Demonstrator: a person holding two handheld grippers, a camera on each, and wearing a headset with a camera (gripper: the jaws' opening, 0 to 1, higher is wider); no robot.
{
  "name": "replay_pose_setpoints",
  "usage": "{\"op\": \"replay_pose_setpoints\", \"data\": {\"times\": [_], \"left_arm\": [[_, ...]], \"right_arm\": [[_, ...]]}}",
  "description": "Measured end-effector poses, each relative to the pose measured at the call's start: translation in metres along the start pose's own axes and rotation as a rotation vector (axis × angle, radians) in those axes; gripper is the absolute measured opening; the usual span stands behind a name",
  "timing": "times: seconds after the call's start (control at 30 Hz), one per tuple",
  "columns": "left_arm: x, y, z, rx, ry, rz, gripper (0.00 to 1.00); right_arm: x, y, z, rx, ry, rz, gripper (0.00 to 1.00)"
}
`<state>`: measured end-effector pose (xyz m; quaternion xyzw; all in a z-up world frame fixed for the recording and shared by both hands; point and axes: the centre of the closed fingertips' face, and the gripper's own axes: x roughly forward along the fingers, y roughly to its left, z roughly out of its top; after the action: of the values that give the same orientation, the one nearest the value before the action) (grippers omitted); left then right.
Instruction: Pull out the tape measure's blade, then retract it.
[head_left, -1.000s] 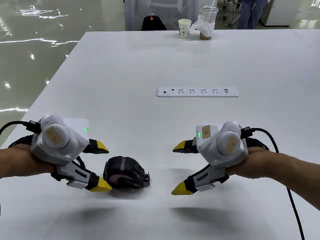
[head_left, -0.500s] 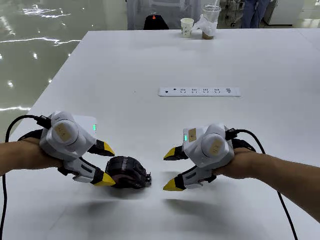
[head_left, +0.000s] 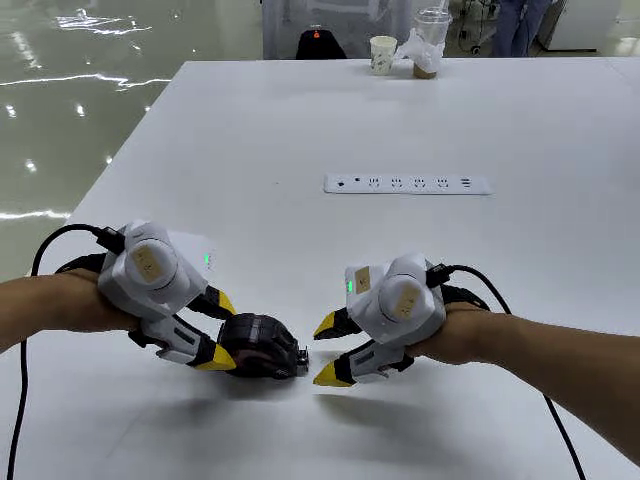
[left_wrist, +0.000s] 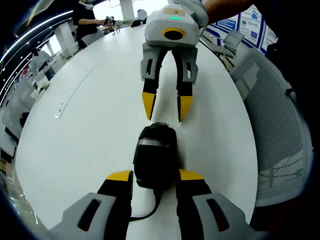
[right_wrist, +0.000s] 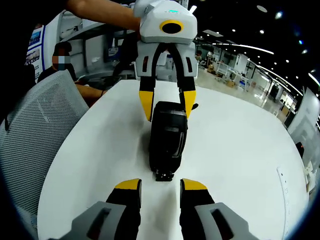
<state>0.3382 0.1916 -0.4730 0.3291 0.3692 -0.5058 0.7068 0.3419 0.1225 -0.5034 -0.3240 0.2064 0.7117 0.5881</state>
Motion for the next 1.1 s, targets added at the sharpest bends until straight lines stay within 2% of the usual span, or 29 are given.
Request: {"op": "replay_pose_setpoints", "data": {"times": [0.23,0.5,0.77,1.1], "left_arm": [[0.002,-0.002,0.003,0.016,0.008,-0.009,0.27],[0.008,0.006,-0.003,0.024,0.018,-0.009,0.26],[0.011,0.007,-0.006,0.042,0.018,-0.012,0.25],[0.012,0.007,-0.006,0.026,0.006,-0.015,0.25]], "right_arm": [[0.007,-0.002,0.002,0.019,-0.002,0.005,0.23],[0.012,-0.003,-0.001,0.036,0.011,0.008,0.17],[0.018,-0.006,0.000,0.049,0.009,0.001,0.12],[0.021,-0.005,0.000,0.041,0.008,0.003,0.12]]}}
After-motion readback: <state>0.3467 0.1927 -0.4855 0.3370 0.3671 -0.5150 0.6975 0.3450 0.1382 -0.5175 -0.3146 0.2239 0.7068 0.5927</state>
